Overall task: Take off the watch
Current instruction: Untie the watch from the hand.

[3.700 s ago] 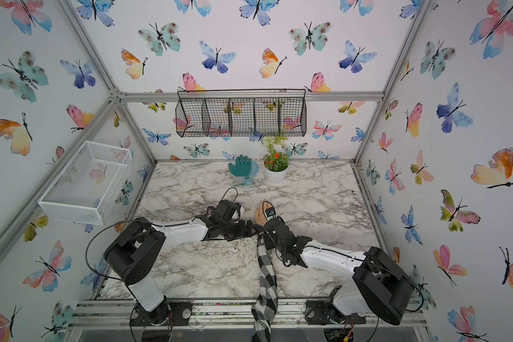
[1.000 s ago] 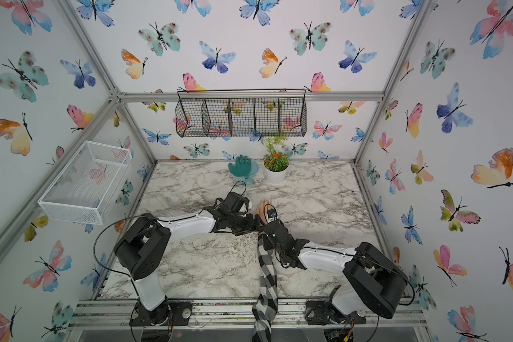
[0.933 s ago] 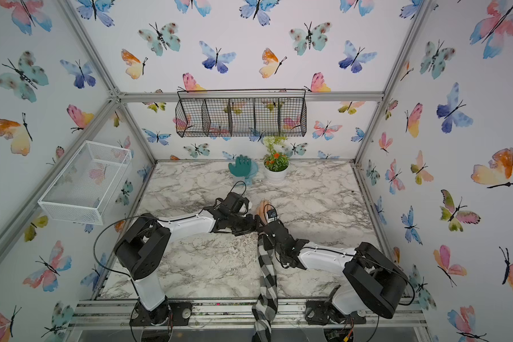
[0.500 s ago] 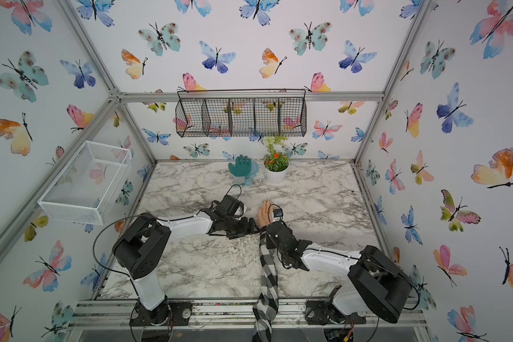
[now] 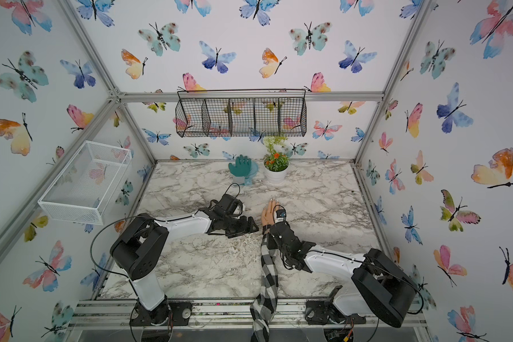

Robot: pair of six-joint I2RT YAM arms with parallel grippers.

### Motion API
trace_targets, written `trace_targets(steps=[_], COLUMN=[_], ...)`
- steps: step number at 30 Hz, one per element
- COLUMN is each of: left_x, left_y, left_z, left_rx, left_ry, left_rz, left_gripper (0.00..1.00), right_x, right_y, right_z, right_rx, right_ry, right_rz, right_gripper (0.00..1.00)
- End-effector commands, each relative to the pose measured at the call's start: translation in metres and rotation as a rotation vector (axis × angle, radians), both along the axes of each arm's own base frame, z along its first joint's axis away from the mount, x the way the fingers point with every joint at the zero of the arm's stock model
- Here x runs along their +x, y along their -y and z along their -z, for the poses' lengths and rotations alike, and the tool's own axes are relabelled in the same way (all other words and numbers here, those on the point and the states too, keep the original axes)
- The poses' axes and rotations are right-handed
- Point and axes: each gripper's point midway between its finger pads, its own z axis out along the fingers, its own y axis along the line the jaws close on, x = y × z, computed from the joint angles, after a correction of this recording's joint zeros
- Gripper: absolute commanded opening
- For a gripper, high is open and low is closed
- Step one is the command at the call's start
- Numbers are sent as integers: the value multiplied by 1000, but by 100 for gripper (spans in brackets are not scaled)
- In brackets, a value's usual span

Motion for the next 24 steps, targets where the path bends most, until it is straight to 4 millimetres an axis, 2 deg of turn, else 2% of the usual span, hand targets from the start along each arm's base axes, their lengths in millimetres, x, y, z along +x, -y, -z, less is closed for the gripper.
trace_targets(steps=[1, 14, 19, 24], left_x=[8, 14, 11, 7], left_y=[7, 41, 43, 35], left_z=[-30, -52, -40, -21], left_rx=[-47, -112, -95, -28], left_ry=[72, 111, 82, 49], left_rz=[7, 51, 54, 48], left_gripper=[85, 85, 85, 84], right_x=[2, 2, 3, 4], right_y=[-10, -10, -10, -10], right_z=[-1, 0, -2, -4], right_rx=[30, 26, 24, 25], right_ry=[-1, -3, 1, 9], right_rz=[-26, -25, -26, -22], right_gripper=[3, 3, 3, 2])
